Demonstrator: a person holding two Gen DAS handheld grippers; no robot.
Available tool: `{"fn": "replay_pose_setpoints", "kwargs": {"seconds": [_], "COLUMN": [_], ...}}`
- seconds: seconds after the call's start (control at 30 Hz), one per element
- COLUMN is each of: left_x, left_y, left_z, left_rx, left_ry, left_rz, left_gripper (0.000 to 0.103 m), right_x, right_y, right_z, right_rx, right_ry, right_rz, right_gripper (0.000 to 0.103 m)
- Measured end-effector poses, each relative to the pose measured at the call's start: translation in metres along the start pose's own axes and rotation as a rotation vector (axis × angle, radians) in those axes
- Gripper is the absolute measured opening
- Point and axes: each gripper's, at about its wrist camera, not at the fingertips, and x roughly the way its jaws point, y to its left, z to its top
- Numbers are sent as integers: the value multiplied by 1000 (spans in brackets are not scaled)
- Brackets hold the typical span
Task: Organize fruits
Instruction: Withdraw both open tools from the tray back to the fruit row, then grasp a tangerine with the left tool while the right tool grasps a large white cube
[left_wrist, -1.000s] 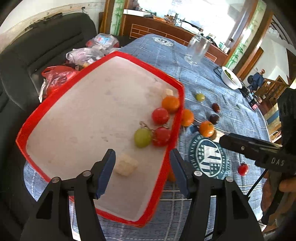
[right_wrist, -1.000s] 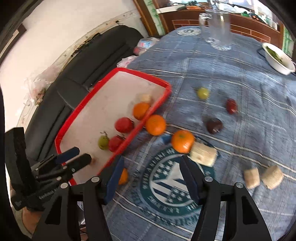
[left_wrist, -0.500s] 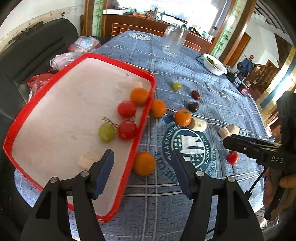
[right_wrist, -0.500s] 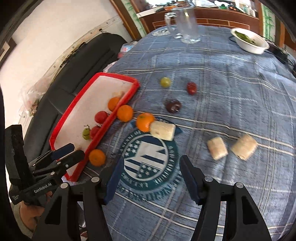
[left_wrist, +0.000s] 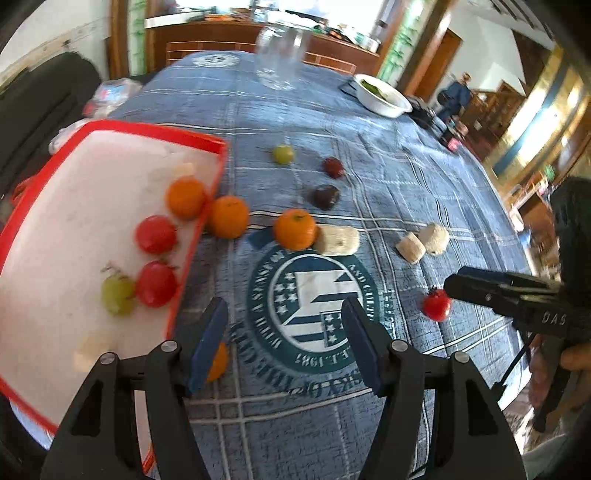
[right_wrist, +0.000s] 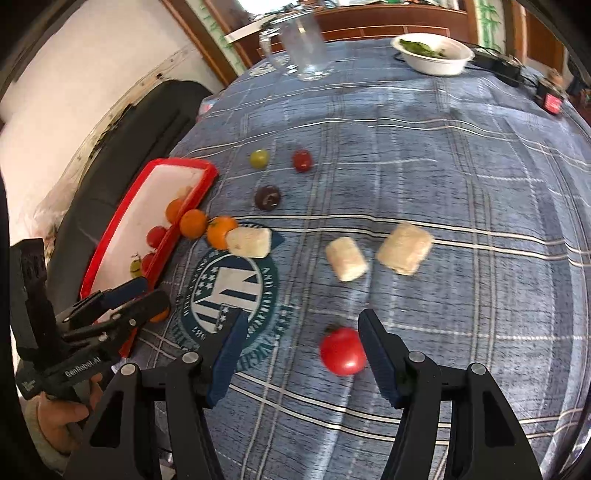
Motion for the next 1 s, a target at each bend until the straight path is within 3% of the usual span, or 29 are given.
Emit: {"fn": "replay_pose_setpoints", "kwargs": {"seconds": [0.23,0.37,0.53,0.73,1.0], "left_x": [23,40,50,58,64], "left_y": [-6,-2,-7,-4,0], "left_z": [30,41,49,56,63], "left_rx": [129,144,192,199,198], "left_ry": [33,72,78,84,84], "left_rz": [-22,-41,-57,-74,-88], "left_gripper": [63,62,54,49,49], "right_x": [-6,-4,-1,6,22], "right_y": [-18,-23,-30,-39,-46], "right_z": [1,2,5,20,37], "right_rx": [47,68,90,156,221], "right_ry": [-19,-23,-25,-48,-39], "right_rz": [-34,-51,-83,-129,-166], "right_gripper": [64,64,61,46,45]}}
